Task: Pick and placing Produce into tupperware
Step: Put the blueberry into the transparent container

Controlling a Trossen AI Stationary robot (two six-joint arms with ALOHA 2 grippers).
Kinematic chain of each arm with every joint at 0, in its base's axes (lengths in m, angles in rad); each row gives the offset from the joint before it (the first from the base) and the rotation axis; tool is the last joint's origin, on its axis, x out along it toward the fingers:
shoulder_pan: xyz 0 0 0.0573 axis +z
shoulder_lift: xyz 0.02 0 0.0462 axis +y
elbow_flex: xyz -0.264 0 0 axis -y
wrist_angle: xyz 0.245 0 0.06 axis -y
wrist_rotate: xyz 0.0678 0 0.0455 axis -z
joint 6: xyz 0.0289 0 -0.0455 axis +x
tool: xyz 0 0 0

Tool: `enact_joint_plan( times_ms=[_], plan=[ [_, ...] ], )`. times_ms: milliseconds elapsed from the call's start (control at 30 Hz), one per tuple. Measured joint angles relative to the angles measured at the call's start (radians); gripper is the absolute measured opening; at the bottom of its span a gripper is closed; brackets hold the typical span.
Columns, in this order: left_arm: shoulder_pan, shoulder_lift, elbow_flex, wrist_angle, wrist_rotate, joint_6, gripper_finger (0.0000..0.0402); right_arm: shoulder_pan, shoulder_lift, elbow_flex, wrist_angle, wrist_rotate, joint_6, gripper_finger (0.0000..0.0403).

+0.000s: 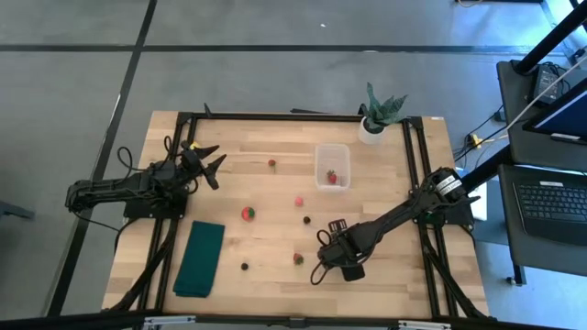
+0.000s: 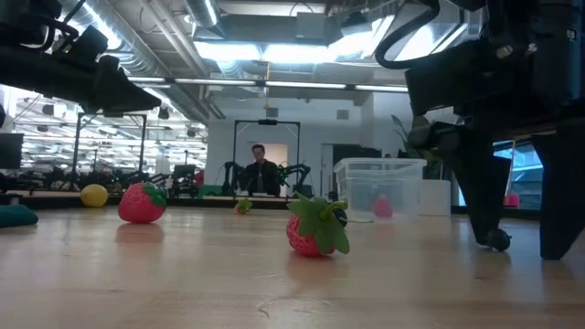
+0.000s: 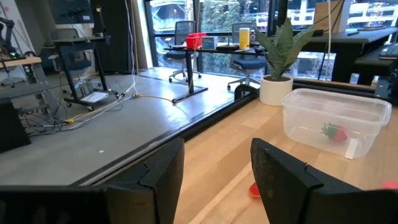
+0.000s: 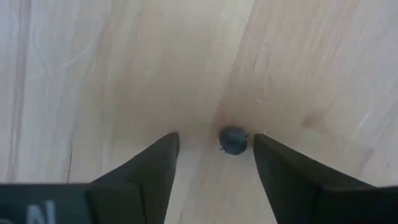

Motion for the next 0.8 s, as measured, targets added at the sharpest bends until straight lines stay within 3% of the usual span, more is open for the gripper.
enact_joint_plan(
  times_ms=[500, 800],
  plan=[
    [0.000, 0.000, 0.000, 0.000, 0.000, -0.022, 0.0179, 0.000, 0.002, 0.000, 0.008, -0.010, -0.028, 0.0080],
    [0.000, 0.000, 0.000, 0.000, 0.000, -0.022, 0.0179, -0.001, 0.002, 0.000, 0.020, -0.019, -0.024, 0.0077]
  ],
)
